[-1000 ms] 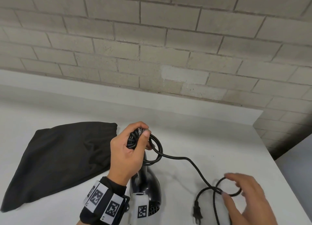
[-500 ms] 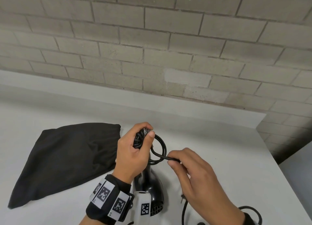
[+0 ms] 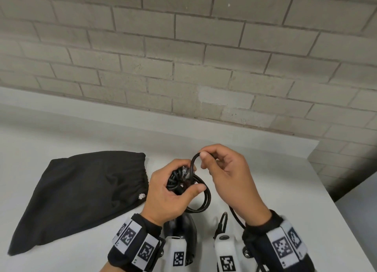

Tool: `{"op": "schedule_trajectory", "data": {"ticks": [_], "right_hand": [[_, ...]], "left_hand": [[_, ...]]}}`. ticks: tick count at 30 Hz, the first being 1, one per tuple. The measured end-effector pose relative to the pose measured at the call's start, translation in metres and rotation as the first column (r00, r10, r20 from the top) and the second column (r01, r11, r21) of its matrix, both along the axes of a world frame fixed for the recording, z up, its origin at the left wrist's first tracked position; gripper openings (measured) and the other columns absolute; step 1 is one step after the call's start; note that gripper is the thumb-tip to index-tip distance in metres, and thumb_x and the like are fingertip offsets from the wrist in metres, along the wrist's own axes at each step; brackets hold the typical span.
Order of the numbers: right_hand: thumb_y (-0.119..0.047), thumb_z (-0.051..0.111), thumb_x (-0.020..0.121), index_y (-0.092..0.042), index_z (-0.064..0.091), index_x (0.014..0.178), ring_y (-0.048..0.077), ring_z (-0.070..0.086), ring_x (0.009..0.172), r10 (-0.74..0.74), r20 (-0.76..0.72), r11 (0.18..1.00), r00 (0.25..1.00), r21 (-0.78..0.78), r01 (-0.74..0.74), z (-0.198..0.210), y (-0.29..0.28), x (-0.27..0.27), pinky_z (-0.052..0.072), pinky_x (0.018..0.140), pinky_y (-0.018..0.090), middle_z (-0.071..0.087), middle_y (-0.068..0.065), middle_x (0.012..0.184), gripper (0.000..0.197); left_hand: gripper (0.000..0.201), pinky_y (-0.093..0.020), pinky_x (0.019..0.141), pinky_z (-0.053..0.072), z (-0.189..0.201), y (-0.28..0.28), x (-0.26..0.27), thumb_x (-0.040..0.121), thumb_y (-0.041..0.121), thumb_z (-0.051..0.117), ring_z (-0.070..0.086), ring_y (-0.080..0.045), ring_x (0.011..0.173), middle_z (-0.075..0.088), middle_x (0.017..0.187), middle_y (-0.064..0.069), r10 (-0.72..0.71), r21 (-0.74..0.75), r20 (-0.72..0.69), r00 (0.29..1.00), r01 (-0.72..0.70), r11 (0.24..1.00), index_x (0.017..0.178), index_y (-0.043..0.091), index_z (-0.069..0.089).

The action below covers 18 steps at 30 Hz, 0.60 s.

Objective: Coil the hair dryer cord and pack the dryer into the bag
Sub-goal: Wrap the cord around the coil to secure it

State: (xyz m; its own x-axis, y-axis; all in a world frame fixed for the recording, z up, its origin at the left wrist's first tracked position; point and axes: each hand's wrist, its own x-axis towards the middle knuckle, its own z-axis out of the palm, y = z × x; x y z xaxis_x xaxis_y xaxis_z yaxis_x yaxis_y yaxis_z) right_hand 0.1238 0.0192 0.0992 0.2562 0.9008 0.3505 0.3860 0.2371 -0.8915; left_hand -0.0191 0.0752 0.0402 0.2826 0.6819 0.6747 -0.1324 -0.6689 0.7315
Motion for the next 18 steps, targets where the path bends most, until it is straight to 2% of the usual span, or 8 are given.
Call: {"op": "schedule_trajectory", "data": {"ticks": [3,5,6,9,12,14,15,18], "right_hand": [[-0.021,0.062,0.094,-0.021,0.068,0.091,0.003,0.051,0.053,-0.028,-0.196,0.996,0.98,-0.084,0.012,-0.013,0.002,-0.002,0.04,0.057,0.021,0.066,0.001,0.069,0.006],[-0.023,0.064,0.093,-0.023,0.065,0.089,0.005,0.048,0.049,-0.045,-0.291,0.994,0.956,-0.112,0.013,-0.021,0.0,-0.007,0.038,0.055,0.022,0.067,0.003,0.069,0.004],[-0.023,0.064,0.093,-0.023,0.065,0.088,0.007,0.051,0.05,-0.057,-0.311,0.993,0.949,-0.12,0.02,-0.025,-0.001,-0.009,0.04,0.056,0.023,0.069,0.004,0.07,0.005],[-0.022,0.064,0.093,-0.023,0.068,0.086,0.01,0.066,0.068,-0.084,-0.302,0.989,0.95,-0.144,0.041,-0.034,-0.006,-0.016,0.047,0.067,0.027,0.073,0.004,0.076,0.008],[-0.03,0.061,0.094,-0.022,0.069,0.082,0.011,0.055,0.063,-0.059,-0.308,0.992,0.95,-0.128,0.02,-0.038,-0.014,-0.016,0.042,0.06,0.026,0.069,-0.001,0.076,0.016],[-0.041,0.06,0.093,-0.021,0.069,0.083,0.014,0.044,0.059,0.024,-0.339,0.991,0.94,-0.115,-0.067,-0.04,-0.022,-0.016,0.037,0.054,0.024,0.068,0.006,0.082,0.024],[-0.043,0.063,0.091,-0.022,0.069,0.085,0.016,0.045,0.058,0.069,-0.327,0.987,0.942,-0.116,-0.112,-0.041,-0.025,-0.017,0.039,0.055,0.025,0.071,0.006,0.088,0.023],[-0.03,0.074,0.084,-0.022,0.069,0.091,0.038,0.061,0.066,0.132,-0.26,0.969,0.957,-0.169,-0.18,-0.043,-0.03,-0.019,0.052,0.066,0.043,0.073,0.0,0.095,0.012]], "left_hand": [[0.03,-0.039,0.057,0.053,-0.003,0.0,-0.001,0.083,0.046,0.073,0.064,-0.023,0.058,0.064,0.074,0.001,0.005,-0.013,0.033,0.999,-0.005,1.0,0.097,0.021,0.064],[0.03,-0.034,0.055,0.054,-0.003,-0.001,0.0,0.086,0.048,0.07,0.064,-0.021,0.054,0.064,0.069,0.001,0.009,-0.027,0.057,0.998,-0.007,1.0,0.096,0.02,0.063],[0.031,-0.03,0.056,0.054,-0.003,-0.001,0.001,0.087,0.048,0.069,0.064,-0.018,0.052,0.064,0.066,0.002,0.012,-0.033,0.068,0.998,-0.01,0.999,0.095,0.02,0.062],[0.033,-0.022,0.058,0.052,-0.005,-0.003,0.001,0.089,0.05,0.067,0.065,-0.013,0.051,0.064,0.062,0.005,0.025,-0.043,0.098,0.995,-0.02,0.999,0.096,0.018,0.061],[0.034,-0.019,0.057,0.051,-0.005,-0.005,0.0,0.09,0.05,0.064,0.065,-0.01,0.051,0.064,0.062,0.008,0.038,-0.039,0.116,0.992,-0.034,0.999,0.096,0.016,0.061],[0.033,-0.017,0.058,0.051,-0.005,-0.004,-0.001,0.091,0.049,0.063,0.065,-0.009,0.052,0.065,0.065,0.012,0.058,-0.048,0.139,0.989,-0.052,0.998,0.097,0.016,0.061],[0.032,-0.017,0.058,0.051,-0.004,-0.003,-0.002,0.091,0.049,0.063,0.066,-0.009,0.054,0.066,0.068,0.012,0.069,-0.058,0.153,0.986,-0.061,0.996,0.097,0.018,0.062],[0.032,-0.015,0.062,0.051,0.0,-0.002,-0.001,0.091,0.05,0.062,0.066,-0.006,0.061,0.066,0.077,0.008,0.087,-0.062,0.15,0.985,-0.078,0.995,0.095,0.019,0.062]]}}
